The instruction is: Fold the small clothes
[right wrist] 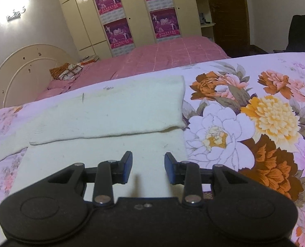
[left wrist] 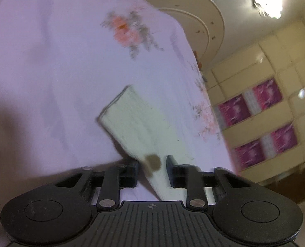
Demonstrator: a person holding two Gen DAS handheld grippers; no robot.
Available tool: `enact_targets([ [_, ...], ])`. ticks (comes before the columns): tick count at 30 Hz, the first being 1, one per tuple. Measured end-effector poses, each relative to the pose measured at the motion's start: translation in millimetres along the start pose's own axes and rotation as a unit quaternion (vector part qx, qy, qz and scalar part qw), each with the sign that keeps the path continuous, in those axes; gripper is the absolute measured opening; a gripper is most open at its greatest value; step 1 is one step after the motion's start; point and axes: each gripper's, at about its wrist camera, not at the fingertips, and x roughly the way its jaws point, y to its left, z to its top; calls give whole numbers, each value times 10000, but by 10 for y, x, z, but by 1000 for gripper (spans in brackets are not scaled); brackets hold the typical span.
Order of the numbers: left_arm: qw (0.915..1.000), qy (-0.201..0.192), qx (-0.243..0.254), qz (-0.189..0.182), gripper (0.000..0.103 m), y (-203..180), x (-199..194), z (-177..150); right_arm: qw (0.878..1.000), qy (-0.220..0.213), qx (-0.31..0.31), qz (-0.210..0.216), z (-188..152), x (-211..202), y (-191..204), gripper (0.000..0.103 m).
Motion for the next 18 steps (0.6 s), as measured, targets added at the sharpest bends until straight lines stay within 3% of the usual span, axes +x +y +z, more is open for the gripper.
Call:
enact_targets([
  [2,9970,-147,753,25,2,-287,-82,-59,10000,28,11,-4,-4,19,-3,34],
  [5,9828,-111,1756,-568,2,-850,-126,-248,10000,36,19,-1,-3,61,-3,34],
  [9,9432,266,3049,-1293,2,-1741,-58,-810,10000,52,69,31,-9,147,9,35],
  [13,9032,652,3871,-1737,2,-2419,40,-1558,9999,25,146,89,-10,175,14,35],
  [18,8500,1211,4790,-1830,2,-2968,218,-2538,9996,-51,265,-3,4,121,-116,35],
])
